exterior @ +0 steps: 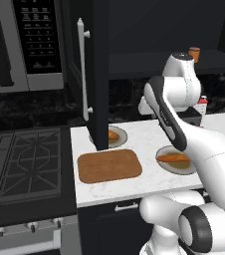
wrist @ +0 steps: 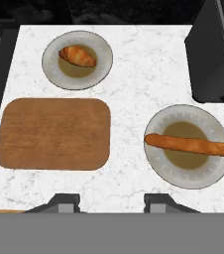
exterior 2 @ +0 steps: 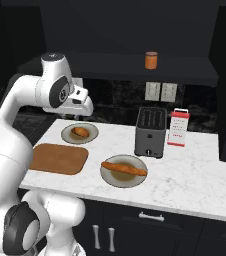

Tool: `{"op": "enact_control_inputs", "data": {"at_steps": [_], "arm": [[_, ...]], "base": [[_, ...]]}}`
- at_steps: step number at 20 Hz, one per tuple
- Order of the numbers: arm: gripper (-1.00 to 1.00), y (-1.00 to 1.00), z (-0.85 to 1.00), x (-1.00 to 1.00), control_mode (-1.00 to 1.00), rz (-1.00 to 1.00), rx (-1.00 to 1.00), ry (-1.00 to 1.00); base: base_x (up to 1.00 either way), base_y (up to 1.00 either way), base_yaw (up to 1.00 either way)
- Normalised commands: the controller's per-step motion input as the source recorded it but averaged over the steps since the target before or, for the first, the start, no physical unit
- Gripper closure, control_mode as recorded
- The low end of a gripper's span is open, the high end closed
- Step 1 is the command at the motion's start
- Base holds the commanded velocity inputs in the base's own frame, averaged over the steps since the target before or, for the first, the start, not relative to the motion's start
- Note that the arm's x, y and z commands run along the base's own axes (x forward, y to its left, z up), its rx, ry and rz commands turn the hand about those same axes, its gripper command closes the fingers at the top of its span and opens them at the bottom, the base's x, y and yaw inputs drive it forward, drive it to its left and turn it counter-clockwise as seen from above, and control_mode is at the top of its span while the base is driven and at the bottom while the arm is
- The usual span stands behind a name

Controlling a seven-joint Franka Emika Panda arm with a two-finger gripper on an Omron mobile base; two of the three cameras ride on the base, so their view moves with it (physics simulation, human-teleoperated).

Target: From the different types of pastries on the counter, select a croissant and place it on the cutting board. Then retrieve a jar of jam from the cabinet and place it alongside the croissant on the cutting board.

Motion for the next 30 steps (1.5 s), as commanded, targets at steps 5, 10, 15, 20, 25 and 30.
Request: {"op": "enact_control_inputs", "data": {"at_steps": [5, 10, 15, 20, 25, 30], "arm": [[-1.00, 0.00, -0.22, 0.03, -1.00, 0.07, -0.03, -0.02], [-1.00, -0.01, -0.33, 0.21, -1.00, 0.18, -0.01, -0.06], [-1.00, 0.06, -0.43, 0.45, -1.00, 0.28, -0.07, -0.02], [-1.00, 0.15, -0.41, 0.26, -1.00, 0.22, -0.08, -0.02], [-1.00, 0.26, -0.25, 0.49, -1.00, 0.15, 0.00, -0.19], [-1.00, 0.31, -0.30, 0.27, -1.00, 0.16, 0.00, -0.17]], "base": [[0.00, 0.00, 0.00], [0.00, 0.00, 0.00], [0.00, 0.00, 0.00], [0.00, 0.00, 0.00], [0.00, 0.00, 0.00], [0.00, 0.00, 0.00]]}}
